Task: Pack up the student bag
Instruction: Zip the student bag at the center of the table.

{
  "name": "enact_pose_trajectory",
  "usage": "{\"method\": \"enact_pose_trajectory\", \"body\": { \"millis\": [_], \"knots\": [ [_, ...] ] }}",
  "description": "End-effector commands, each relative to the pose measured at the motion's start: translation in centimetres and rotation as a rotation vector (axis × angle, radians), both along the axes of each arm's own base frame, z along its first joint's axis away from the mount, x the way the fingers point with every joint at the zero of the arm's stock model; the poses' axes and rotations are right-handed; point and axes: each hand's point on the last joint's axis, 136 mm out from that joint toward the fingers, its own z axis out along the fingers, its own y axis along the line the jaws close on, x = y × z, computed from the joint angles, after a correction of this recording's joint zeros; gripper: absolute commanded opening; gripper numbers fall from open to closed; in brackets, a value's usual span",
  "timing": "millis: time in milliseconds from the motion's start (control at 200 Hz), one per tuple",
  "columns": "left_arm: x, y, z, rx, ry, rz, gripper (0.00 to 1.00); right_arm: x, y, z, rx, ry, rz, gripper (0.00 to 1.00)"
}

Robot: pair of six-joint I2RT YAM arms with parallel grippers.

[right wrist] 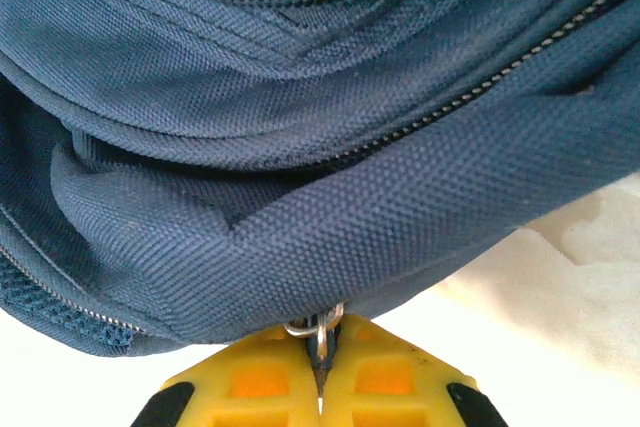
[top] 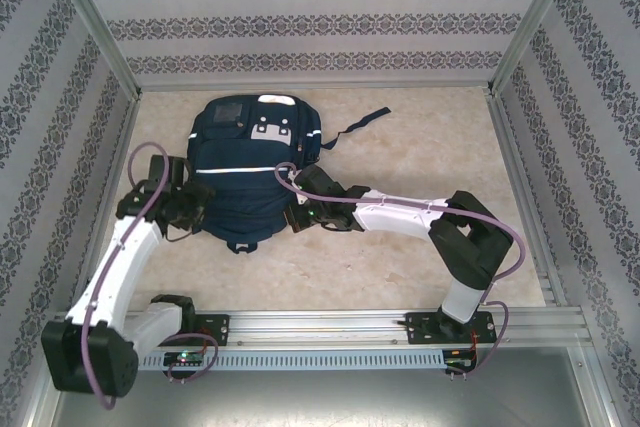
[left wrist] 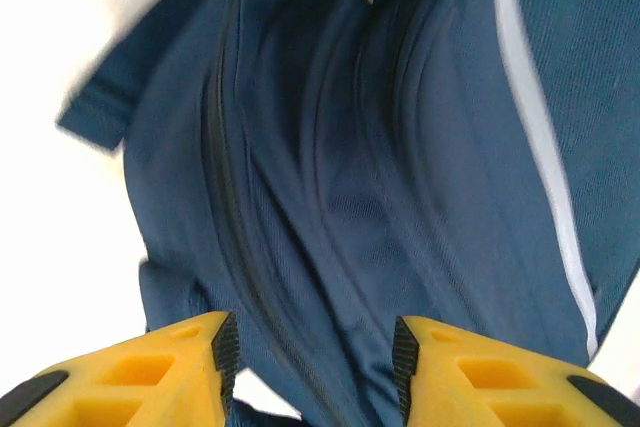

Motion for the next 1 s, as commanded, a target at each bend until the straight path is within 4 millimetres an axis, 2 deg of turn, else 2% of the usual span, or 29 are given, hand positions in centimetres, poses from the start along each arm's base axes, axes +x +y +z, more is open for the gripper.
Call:
{"method": "enact_pose_trajectory", "body": {
  "millis": [0, 195, 340, 545, 699, 734, 884, 999],
  "knots": [
    [-1.5, -3.0, -0.9, -0.120, 0.029, 0.051, 0.49, 1.0, 1.6, 1.6, 0.056, -0.026, -0.006, 0.00],
    [0.1, -8.7, -0.2, -0.185, -0.050, -0.002, 0.56, 0.8, 1.6, 1.5, 0.055, -0.018, 0.007, 0.00],
    [1.2, -11.1, 0.2, -0.151, -0.075, -0.015, 0.64, 0.6, 1.5, 1.7, 0.058, -0.020, 0.009, 0.00],
    [0.5, -13.4, -2.9, -0.120, -0.004, -0.001, 0.62, 0.5, 1.2, 2.0, 0.059, -0.028, 0.003, 0.00],
    [0.0, -12.4, -4.8, -0.042, 0.038, 0.042, 0.47, 0.4, 1.0, 2.4, 0.069, -0.034, 0.000, 0.00],
    [0.1, -12.0, -4.9, -0.020, 0.033, 0.050, 0.40, 0.4, 0.9, 2.5, 0.072, -0.036, -0.002, 0.00],
    [-0.2, -10.1, -4.8, 0.060, 0.027, 0.085, 0.00, 0.4, 0.5, 2.8, 0.067, -0.050, -0.015, 0.00],
    [-0.5, -8.5, -3.5, 0.117, -0.002, 0.084, 0.00, 0.8, -0.2, 2.9, 0.045, -0.073, -0.031, 0.00]
  ]
}}
